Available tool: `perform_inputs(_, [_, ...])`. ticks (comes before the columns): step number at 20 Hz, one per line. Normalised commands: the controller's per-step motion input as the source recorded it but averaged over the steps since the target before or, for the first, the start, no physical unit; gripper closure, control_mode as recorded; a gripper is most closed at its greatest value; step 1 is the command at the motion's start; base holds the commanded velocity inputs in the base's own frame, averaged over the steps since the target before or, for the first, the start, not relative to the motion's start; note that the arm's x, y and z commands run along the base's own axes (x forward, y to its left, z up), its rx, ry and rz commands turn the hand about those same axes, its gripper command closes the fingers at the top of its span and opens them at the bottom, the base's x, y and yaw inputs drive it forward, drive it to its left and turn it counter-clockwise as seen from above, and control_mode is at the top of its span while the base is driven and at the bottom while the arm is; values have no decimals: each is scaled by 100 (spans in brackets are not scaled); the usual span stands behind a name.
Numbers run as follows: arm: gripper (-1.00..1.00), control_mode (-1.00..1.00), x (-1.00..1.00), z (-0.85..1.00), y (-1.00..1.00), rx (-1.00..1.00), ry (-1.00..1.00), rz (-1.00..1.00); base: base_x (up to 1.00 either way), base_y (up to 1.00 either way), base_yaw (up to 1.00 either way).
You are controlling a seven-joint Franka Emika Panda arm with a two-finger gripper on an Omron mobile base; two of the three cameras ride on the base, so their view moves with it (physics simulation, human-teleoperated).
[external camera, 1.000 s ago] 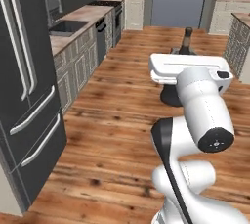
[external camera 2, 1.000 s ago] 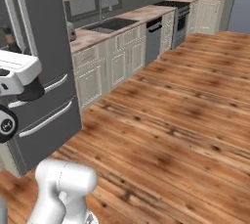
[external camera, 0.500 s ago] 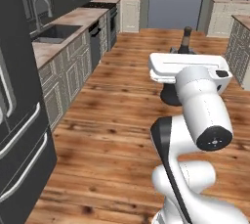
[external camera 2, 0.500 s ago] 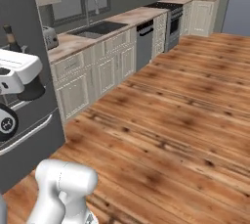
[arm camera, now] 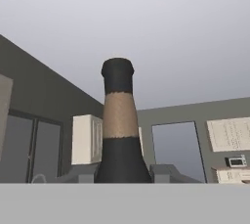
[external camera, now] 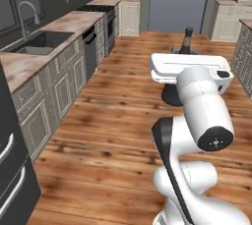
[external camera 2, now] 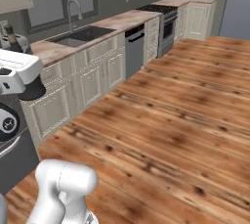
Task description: Open the cabinet directly in front. Then move the liquor and the mug to the dining counter with the candle on it.
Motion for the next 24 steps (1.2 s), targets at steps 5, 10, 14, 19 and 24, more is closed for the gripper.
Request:
perform_inputs(5, [100, 100, 0, 0, 0, 0, 0, 0, 88, -23, 0])
perform_inputs(10, [100, 100, 0, 0, 0, 0, 0, 0, 87, -16, 0])
perform_inputs(14, [100, 100, 0, 0, 0, 0, 0, 0, 87, -21, 0])
perform_inputs(19, [100, 100, 0, 0, 0, 0, 0, 0, 99, -4, 0])
perform_inputs(24, [100, 100, 0, 0, 0, 0, 0, 0, 100, -38, -4])
